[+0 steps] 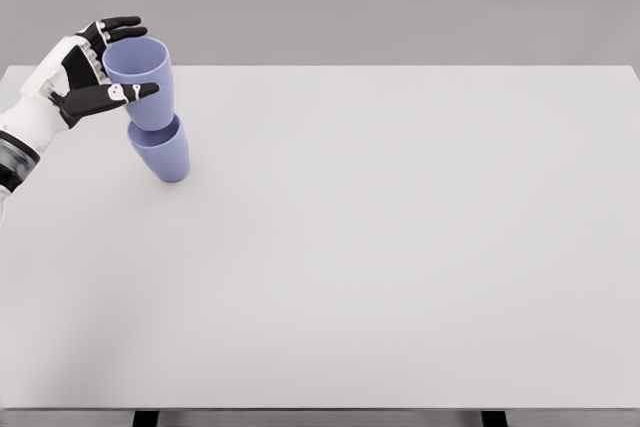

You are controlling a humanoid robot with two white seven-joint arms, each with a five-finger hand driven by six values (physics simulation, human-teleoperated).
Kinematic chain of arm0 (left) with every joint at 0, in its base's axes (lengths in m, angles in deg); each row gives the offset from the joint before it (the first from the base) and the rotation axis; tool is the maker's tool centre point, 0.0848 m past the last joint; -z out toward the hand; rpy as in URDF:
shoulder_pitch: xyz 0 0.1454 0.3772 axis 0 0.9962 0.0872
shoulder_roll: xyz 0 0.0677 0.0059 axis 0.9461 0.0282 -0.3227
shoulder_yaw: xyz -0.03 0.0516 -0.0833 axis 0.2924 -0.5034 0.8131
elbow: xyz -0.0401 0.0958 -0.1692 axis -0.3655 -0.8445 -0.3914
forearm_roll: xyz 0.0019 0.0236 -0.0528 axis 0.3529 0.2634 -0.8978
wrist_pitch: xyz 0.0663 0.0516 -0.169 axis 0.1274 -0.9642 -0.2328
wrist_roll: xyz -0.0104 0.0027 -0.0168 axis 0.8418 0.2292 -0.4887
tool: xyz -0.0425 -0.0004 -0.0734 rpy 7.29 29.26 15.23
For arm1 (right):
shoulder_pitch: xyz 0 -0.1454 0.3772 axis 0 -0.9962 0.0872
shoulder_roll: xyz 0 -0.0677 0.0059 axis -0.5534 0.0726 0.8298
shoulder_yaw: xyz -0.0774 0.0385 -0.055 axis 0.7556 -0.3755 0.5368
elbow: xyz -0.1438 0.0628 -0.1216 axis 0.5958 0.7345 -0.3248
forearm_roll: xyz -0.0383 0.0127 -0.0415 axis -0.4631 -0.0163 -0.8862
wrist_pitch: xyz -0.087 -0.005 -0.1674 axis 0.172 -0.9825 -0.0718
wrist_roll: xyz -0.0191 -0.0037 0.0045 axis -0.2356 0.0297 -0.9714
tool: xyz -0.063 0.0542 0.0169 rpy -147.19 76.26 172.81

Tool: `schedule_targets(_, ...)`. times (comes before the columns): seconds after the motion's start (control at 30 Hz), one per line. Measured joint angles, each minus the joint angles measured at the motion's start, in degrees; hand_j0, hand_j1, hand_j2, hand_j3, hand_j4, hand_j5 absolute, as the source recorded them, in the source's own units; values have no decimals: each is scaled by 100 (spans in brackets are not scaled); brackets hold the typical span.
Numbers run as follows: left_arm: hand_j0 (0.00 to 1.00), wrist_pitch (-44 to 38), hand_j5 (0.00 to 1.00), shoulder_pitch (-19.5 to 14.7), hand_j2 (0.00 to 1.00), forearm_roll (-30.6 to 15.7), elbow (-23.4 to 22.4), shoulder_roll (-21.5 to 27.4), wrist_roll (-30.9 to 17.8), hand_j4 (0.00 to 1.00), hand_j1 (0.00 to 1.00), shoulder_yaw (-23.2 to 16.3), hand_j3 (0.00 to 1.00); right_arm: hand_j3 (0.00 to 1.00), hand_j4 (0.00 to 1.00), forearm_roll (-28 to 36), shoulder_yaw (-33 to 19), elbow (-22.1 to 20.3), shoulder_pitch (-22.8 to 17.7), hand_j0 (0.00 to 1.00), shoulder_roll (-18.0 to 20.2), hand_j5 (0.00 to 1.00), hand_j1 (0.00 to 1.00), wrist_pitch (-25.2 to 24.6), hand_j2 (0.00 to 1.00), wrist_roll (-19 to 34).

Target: Place the right cup on the left cup with left arm

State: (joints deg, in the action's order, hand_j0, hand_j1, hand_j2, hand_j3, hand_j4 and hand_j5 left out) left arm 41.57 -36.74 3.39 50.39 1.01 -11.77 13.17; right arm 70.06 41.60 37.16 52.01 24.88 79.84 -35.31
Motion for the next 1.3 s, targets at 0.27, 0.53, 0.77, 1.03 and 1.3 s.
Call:
schedule_targets(0.27, 75, 3, 75, 9, 75, 0, -104, 0, 0, 75, 75, 2, 75, 100, 100, 0, 0, 0, 0, 100, 0, 100, 100, 0, 100, 0)
schedule_targets(0.53, 75, 3, 75, 18, 75, 1, -195, 0, 0, 75, 75, 2, 75, 100, 100, 0, 0, 0, 0, 100, 0, 100, 100, 0, 100, 0)
schedule_targets(0.77, 75, 3, 75, 44, 75, 1, -205, -7, 0, 75, 75, -2, 75, 100, 100, 0, 0, 0, 0, 100, 0, 100, 100, 0, 100, 0)
schedule_targets(1.03, 75, 3, 75, 79, 75, 6, -202, -9, 0, 75, 75, -7, 75, 100, 100, 0, 0, 0, 0, 100, 0, 100, 100, 0, 100, 0)
schedule_targets(1.3, 76, 3, 76, 105, 76, 8, -198, -11, 0, 76, 76, -7, 76, 100, 100, 0, 0, 0, 0, 100, 0, 100, 100, 0, 100, 0)
